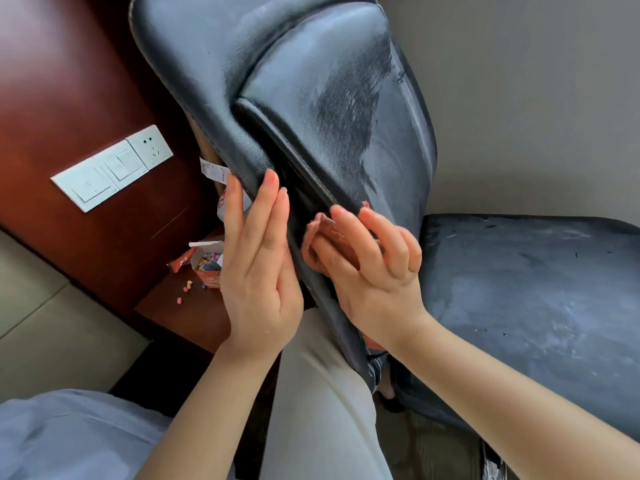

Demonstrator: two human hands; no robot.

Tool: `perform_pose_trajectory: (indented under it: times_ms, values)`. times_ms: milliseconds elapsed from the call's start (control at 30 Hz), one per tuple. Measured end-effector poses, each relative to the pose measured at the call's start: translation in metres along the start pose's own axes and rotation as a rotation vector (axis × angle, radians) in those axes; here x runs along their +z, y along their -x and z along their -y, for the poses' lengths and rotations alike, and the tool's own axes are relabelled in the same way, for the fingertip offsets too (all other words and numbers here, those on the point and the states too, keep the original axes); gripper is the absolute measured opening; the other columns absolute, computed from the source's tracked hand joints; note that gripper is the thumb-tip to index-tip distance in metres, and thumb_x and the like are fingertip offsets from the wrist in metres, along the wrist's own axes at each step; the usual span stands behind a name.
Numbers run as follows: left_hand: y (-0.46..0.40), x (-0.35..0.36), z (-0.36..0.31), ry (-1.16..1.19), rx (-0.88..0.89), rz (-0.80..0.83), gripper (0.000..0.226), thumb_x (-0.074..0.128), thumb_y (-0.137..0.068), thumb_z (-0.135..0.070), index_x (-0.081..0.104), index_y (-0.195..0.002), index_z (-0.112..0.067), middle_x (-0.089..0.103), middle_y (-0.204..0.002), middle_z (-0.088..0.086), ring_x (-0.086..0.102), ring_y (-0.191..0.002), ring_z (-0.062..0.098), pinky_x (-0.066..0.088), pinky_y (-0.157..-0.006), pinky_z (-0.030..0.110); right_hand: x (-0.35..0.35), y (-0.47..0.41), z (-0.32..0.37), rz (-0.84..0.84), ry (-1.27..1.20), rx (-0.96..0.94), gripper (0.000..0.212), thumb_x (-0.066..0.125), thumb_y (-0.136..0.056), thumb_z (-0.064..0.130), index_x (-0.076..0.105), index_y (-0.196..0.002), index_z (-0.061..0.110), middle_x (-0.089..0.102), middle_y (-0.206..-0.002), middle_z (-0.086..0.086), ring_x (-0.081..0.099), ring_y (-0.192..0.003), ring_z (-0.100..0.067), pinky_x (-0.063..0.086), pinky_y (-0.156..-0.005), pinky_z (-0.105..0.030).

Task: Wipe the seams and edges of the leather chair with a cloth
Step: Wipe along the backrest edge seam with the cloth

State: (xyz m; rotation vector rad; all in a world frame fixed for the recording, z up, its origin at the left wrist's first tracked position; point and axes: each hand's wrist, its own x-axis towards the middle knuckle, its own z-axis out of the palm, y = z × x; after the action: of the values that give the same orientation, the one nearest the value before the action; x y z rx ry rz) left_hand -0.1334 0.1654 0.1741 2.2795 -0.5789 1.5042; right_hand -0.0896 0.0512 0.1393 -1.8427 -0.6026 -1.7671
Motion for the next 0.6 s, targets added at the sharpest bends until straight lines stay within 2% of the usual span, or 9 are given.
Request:
perform_pose_trajectory:
  times_ms: [100,200,300,367,467,600]
  values:
    - [0.0,-0.002,0.004,-0.036,0.036,0.018,0.04,0.039,-0.089,0.01,0.039,-0.13,0.009,0.038,-0.138,0.018,0.02,-0.138,0.037,0.021,-0.116,0.044,-0.005,0.023,-0.002,0.004,0.056,-0.014,0.015,0.076,-0.076,0.038,0.069,-0.087,0.031,0.056,-0.11,0.012,0.053,-0.103,-0.011,0.049,-0.076,-0.029]
    - [-0.003,-0.004,0.004,-0.062,0.055,0.029,0.039,0.04,-0.09,0.009,0.042,-0.128,0.011,0.039,-0.138,0.017,0.022,-0.138,0.038,0.022,-0.116,0.044,-0.011,0.031,-0.008,0.031,0.127,-0.087,0.019,0.075,-0.077,0.039,0.064,-0.091,0.03,0.053,-0.115,0.012,0.051,-0.107,-0.012,0.046,-0.084,-0.028]
    - [-0.004,-0.005,0.0,-0.055,0.042,0.029,0.039,0.04,-0.09,0.008,0.04,-0.129,0.009,0.038,-0.139,0.017,0.021,-0.138,0.035,0.022,-0.117,0.042,-0.014,0.016,-0.009,0.03,0.125,-0.111,0.013,0.067,-0.084,0.036,0.058,-0.091,0.028,0.046,-0.129,0.011,0.044,-0.117,-0.015,0.04,-0.093,-0.028]
    - [-0.003,-0.005,-0.001,-0.046,0.03,0.033,0.039,0.04,-0.09,0.007,0.04,-0.129,0.008,0.037,-0.139,0.017,0.02,-0.139,0.035,0.02,-0.117,0.04,-0.013,0.005,-0.006,0.038,0.097,-0.067,0.01,0.063,-0.088,0.034,0.064,-0.081,0.027,0.042,-0.134,0.008,0.034,-0.124,-0.018,0.039,-0.094,-0.031]
    - [-0.003,-0.005,-0.002,-0.027,0.009,0.02,0.038,0.039,-0.092,0.004,0.038,-0.13,0.006,0.037,-0.139,0.016,0.019,-0.139,0.034,0.02,-0.117,0.039,-0.011,-0.006,0.0,0.038,0.049,-0.027,0.032,0.054,-0.094,0.029,0.071,-0.068,0.023,0.043,-0.13,0.005,0.031,-0.125,-0.018,0.038,-0.095,-0.033]
    - [-0.002,-0.004,-0.001,0.001,0.012,0.003,0.039,0.036,-0.092,0.003,0.037,-0.131,0.004,0.037,-0.139,0.016,0.016,-0.143,0.028,0.02,-0.117,0.039,-0.003,-0.025,0.006,-0.039,0.026,0.039,0.015,0.05,-0.096,0.029,0.063,-0.091,0.025,0.044,-0.129,0.003,0.043,-0.118,-0.02,0.038,-0.095,-0.032]
